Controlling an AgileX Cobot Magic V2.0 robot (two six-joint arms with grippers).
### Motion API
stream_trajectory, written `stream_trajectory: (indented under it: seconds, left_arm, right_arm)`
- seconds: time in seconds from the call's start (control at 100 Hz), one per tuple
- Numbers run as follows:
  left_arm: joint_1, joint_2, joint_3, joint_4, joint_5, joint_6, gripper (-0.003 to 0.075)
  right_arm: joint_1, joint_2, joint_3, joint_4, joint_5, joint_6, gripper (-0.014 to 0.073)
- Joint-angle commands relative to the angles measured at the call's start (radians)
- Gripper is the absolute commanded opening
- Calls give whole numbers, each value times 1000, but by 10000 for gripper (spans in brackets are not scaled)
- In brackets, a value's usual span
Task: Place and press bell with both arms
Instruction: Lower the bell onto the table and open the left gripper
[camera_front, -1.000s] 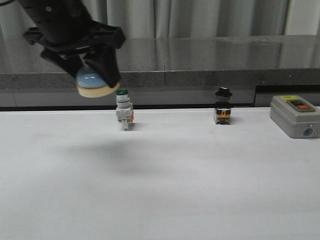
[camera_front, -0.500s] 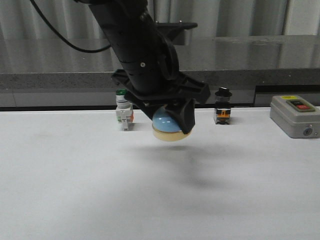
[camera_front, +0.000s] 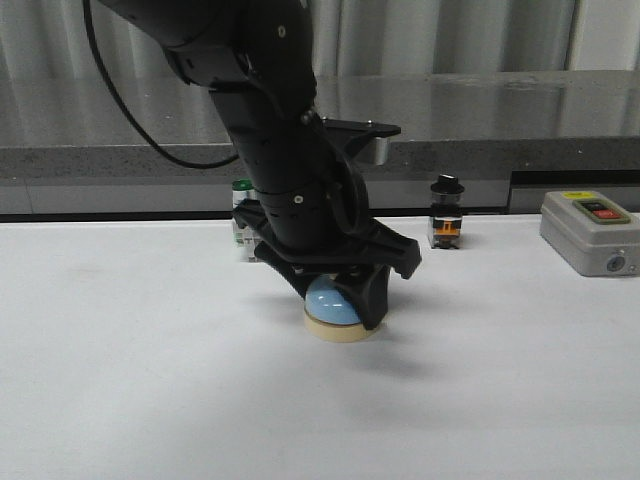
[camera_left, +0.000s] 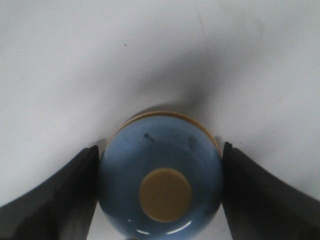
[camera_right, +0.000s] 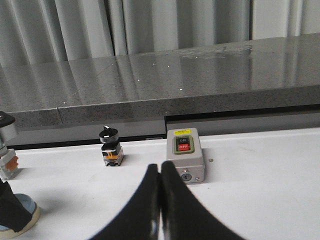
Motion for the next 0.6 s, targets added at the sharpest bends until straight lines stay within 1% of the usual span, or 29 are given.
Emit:
stream_trajectory:
  seconds: [0.0, 0.08, 0.13, 0.15, 0.2, 0.25, 0.27, 0.28, 0.32, 0.37, 0.41, 0.51, 0.59]
  left_arm:
    - [-7, -47, -28, -14, -10, 1, 197]
    - [-7, -45, -28, -14, -6, 1, 212]
    - [-7, -45, -28, -14, -6, 1, 250]
    - [-7, -45, -28, -14, -6, 1, 277]
    - [-7, -45, -28, -15, -6, 1, 361]
    - [-7, -45, -28, -20, -6, 1, 488]
    - [-7, -45, -28, -22, -6, 1, 520]
    - [-7, -45, -28, -22, -6, 1, 552]
    - [-7, -45, -28, -22, -6, 1, 636]
    - [-7, -45, -28, -24, -6, 1, 701]
    - [-7, -45, -28, -25, -6, 1, 710]
    - [-7, -54, -28, -27, -4, 1, 673]
    - [-7, -76, -28, -27, -4, -2, 664]
  right_arm:
    - [-7, -20, -14, -9, -87, -3, -60]
    - [-7, -20, -14, -9, -87, -3, -60]
    - [-7, -20, -14, -9, -87, -3, -60]
    - [-7, -20, -14, -9, -87, -3, -60]
    - [-7, -20, -14, -9, -87, -3, -60]
    - [-7, -20, -14, -9, -87, -3, -60]
    - [-7, -20, -14, -9, -87, -3, -60]
    - [-7, -20, -14, -9, -87, -3, -60]
    - [-7, -20, -14, -9, -87, -3, -60]
    - [-7, -20, -14, -9, -87, -3, -60]
    - [-7, -20, -14, -9, -87, -3, -60]
    - [-7, -20, -14, -9, -87, -3, -60]
    - [-7, -20, -14, -9, -87, -3, -60]
